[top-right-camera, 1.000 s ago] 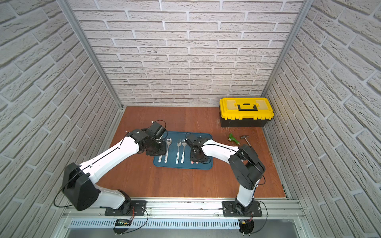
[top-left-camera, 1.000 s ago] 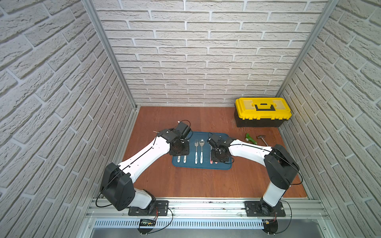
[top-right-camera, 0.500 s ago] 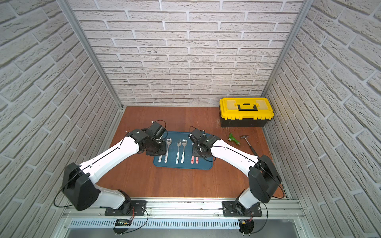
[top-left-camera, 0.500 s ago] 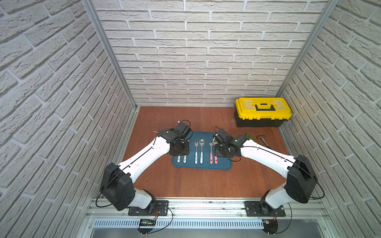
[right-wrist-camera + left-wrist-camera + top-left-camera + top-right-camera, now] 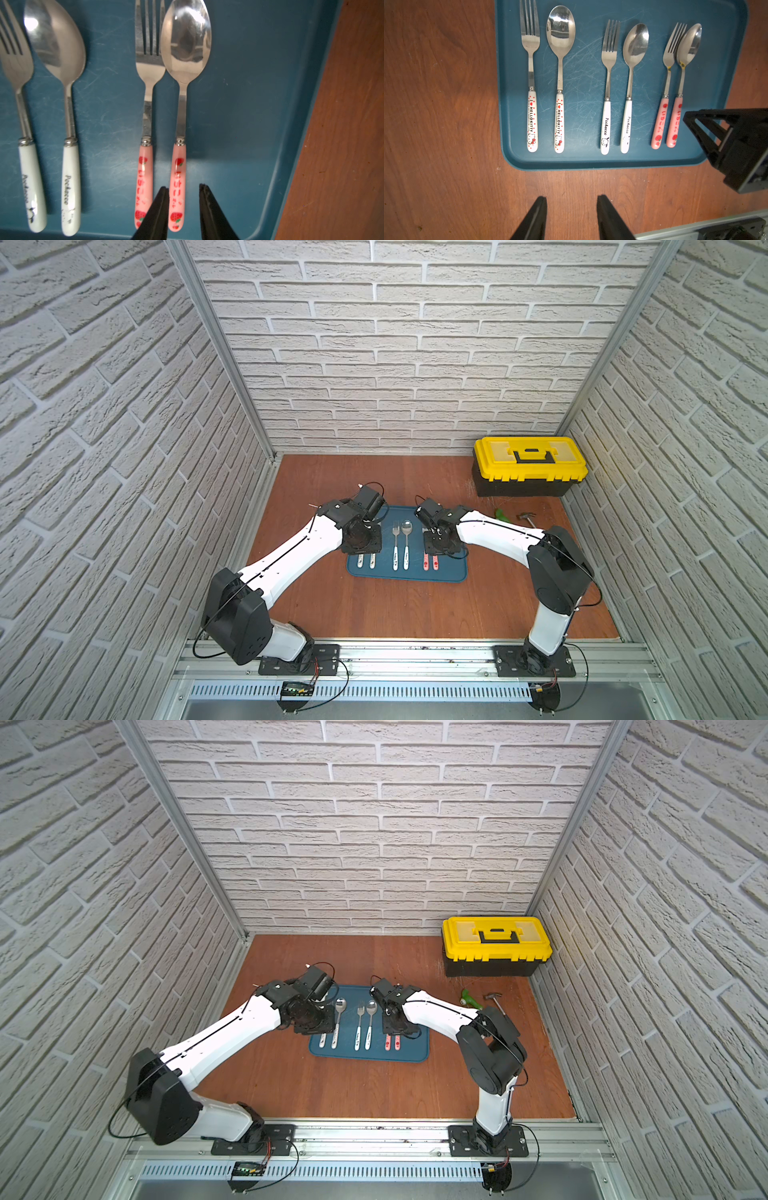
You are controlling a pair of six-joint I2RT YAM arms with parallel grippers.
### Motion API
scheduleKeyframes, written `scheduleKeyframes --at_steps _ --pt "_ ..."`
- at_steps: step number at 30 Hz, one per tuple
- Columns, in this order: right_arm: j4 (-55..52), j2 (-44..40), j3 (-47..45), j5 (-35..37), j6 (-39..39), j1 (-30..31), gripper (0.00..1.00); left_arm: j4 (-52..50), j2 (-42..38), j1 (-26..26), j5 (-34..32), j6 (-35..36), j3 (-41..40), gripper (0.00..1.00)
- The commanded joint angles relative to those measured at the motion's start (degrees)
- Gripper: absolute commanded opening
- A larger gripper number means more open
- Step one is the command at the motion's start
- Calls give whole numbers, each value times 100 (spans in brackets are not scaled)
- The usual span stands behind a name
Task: Set the spoon and fork side by side
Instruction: Adjust the spoon on the tray.
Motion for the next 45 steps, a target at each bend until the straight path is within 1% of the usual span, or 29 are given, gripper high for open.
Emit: scheduleKeyframes --at_steps 1,6,19,26,34,45 --pt "184 110 258 -38 -184 -123 30 -1 -136 6 -23 69 -17 45" --pt "220 280 363 -145 -304 -162 30 13 -119 9 -18 73 -44 45" --pt "210 684 494 -188 -243 -215 29 13 -199 7 -44 46 -137 45" --pt "278 729 376 -215 -216 -245 26 -11 -206 10 -53 46 -151 45" --pt "380 584 68 -176 -31 -256 22 -23 -233 8 -80 33 -145 45" --pt "470 451 -163 -130 149 -250 19 -30 -241 8 -71 19 -114 45"
